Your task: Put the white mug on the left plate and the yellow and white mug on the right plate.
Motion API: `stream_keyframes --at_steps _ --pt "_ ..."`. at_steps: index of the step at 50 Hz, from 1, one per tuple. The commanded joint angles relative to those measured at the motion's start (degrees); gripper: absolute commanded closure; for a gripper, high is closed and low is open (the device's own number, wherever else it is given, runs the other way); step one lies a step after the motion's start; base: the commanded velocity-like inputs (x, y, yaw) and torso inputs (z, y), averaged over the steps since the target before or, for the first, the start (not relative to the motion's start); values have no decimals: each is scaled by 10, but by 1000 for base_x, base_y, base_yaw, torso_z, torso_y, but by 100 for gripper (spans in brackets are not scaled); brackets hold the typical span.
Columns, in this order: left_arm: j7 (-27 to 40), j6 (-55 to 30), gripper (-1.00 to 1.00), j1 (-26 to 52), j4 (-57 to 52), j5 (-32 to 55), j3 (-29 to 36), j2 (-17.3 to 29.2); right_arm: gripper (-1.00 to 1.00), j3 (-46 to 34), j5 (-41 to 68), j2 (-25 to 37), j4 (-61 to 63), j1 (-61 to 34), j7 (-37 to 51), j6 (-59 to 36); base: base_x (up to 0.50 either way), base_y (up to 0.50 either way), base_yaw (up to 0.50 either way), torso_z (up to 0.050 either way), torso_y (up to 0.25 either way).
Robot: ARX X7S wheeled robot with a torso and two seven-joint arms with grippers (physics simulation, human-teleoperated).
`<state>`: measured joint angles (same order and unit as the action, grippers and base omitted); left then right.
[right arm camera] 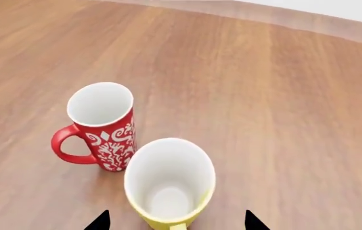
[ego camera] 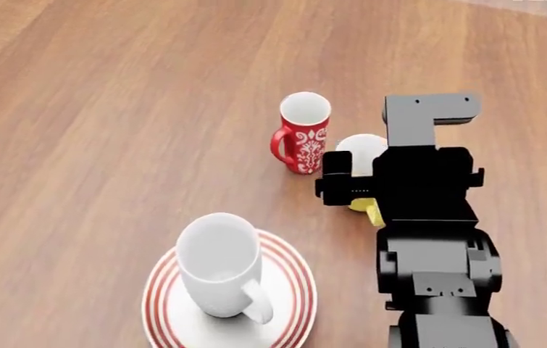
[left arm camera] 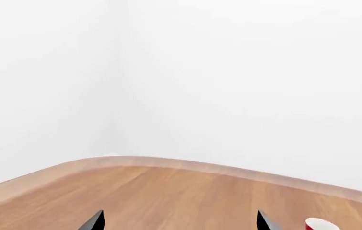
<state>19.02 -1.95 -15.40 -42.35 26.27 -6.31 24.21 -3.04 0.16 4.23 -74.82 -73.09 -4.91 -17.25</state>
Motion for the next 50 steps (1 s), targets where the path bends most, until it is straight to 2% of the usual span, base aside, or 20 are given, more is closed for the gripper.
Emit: stream_keyframes --at_steps 1,11,23,24,37,44,45,50 --pt "2 4 -100 -1 -1 2 -2 0 -100 -2 -1 1 -2 -7 1 -8 0 0 0 0 -250" --pt "-4 8 -100 0 -2 12 -2 5 -100 -1 0 1 -2 -5 0 -10 0 0 0 0 -4" --pt "-1 12 -100 -1 -3 18 -6 5 -100 2 0 2 -2 -4 -1 -9 0 0 0 3 -244" --pt "3 12 -100 -1 -3 35 -12 1 -100 2 0 2 -2 -4 -1 -9 0 0 0 3 0" --pt "10 10 -100 -1 0 15 -9 3 -100 4 -1 2 -2 -10 -2 -7 0 0 0 0 0" --pt "2 25 -100 -9 -1 17 -11 2 -100 3 -1 1 -2 -8 -3 -6 0 0 0 1 -225" --pt "-11 42 -100 -11 2 43 -16 -2 -100 4 0 1 -2 -7 -2 -5 0 0 0 0 0" --pt "-1 32 -100 -11 0 33 -16 1 -100 9 1 2 -2 -10 4 4 0 0 0 0 0"
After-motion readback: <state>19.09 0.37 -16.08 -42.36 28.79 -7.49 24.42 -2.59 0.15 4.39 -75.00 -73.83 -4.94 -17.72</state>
